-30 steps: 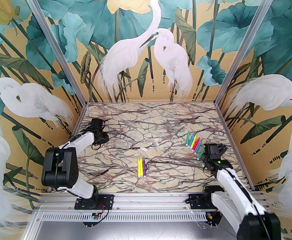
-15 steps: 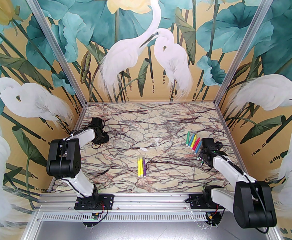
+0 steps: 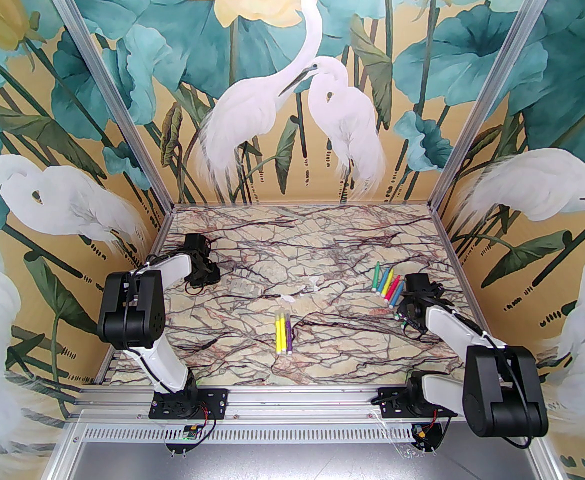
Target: Open the pen caps
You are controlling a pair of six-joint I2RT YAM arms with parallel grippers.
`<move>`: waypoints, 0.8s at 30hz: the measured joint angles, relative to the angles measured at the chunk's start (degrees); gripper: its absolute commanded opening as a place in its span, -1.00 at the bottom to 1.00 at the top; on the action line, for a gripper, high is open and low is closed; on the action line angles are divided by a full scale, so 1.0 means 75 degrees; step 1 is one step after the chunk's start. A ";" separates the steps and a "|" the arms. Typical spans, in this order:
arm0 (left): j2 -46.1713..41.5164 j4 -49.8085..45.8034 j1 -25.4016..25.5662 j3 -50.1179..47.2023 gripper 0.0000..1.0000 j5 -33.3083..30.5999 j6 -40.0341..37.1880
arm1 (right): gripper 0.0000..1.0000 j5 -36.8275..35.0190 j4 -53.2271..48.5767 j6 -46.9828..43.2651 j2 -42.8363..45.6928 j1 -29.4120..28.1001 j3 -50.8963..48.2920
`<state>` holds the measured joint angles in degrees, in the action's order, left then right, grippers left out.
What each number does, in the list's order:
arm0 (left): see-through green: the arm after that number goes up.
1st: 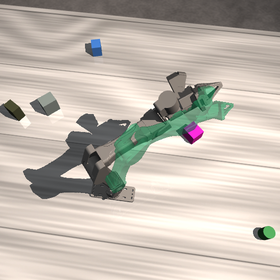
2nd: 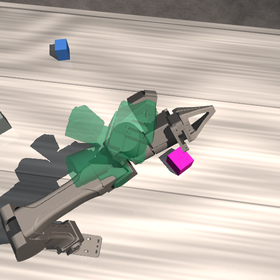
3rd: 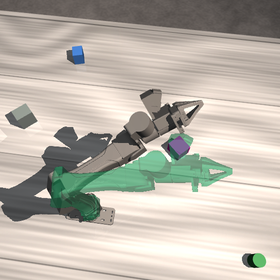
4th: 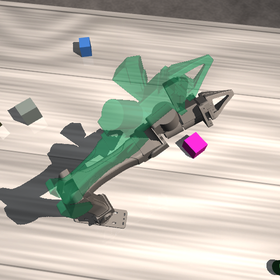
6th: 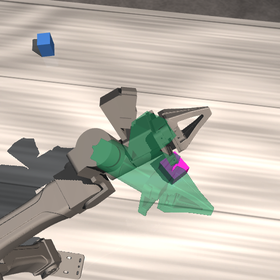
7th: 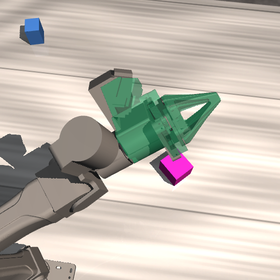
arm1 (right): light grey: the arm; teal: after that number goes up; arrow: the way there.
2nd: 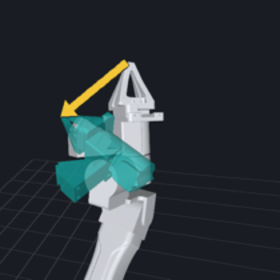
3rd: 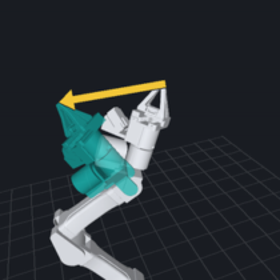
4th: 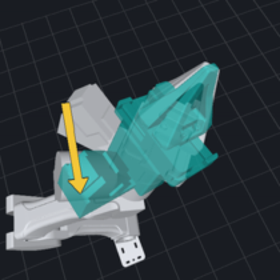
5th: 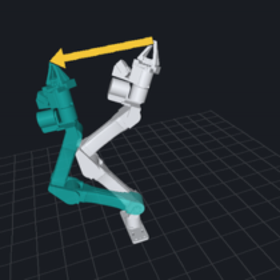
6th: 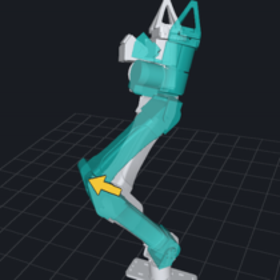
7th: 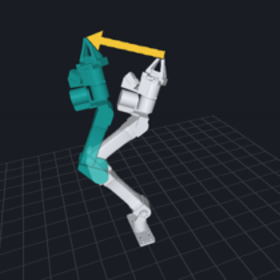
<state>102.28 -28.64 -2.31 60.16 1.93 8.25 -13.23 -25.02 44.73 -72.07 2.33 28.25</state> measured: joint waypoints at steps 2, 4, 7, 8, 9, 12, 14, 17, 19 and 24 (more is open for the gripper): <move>0.0029 -0.0012 0.0000 0.0029 -1.00 0.0012 -0.0020 | -0.57 0.0000 -0.0003 -0.0003 -0.0003 0.0000 0.0003; 0.0032 -0.0015 0.0000 0.0032 -1.00 0.0026 -0.0023 | -0.57 0.0000 -0.0003 -0.0003 -0.0003 0.0000 0.0009; 0.0044 -0.0015 -0.0003 0.0038 -1.00 0.0050 -0.0032 | -0.56 0.0000 0.0000 -0.0026 -0.0003 0.0000 0.0015; 0.0047 -0.0020 -0.0009 0.0044 -1.00 0.0061 -0.0044 | -0.53 0.0000 0.0000 -0.0032 -0.0003 0.0000 0.0012; 0.0052 -0.0023 -0.0015 0.0047 -1.00 0.0082 -0.0050 | -0.48 0.0000 0.0000 -0.0044 -0.0003 0.0000 0.0015; 0.0067 -0.0050 -0.0044 0.0076 -0.98 0.0154 -0.0050 | -0.47 0.0029 0.0032 -0.0076 0.0017 0.0000 0.0015; 0.0079 -0.0070 -0.0058 0.0093 -0.97 0.0192 -0.0050 | -0.45 0.0032 0.0038 -0.0085 0.0038 0.0006 0.0015; 0.0082 -0.0067 -0.0064 0.0102 -0.96 0.0262 -0.0050 | -0.41 0.0029 0.0035 -0.0140 0.0117 0.0006 0.0015; 0.0090 -0.0064 -0.0064 0.0105 -0.93 0.0326 -0.0050 | -0.37 0.0032 0.0029 -0.0152 0.0187 0.0006 0.0015; 0.0117 -0.0067 -0.0079 0.0137 -0.87 0.0411 -0.0052 | -0.28 0.0029 -0.0070 -0.0236 0.0414 0.0006 0.0154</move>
<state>103.15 -29.15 -2.90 61.19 5.02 7.86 -13.02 -25.54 42.96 -68.97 2.37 29.41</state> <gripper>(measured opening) 0.173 0.341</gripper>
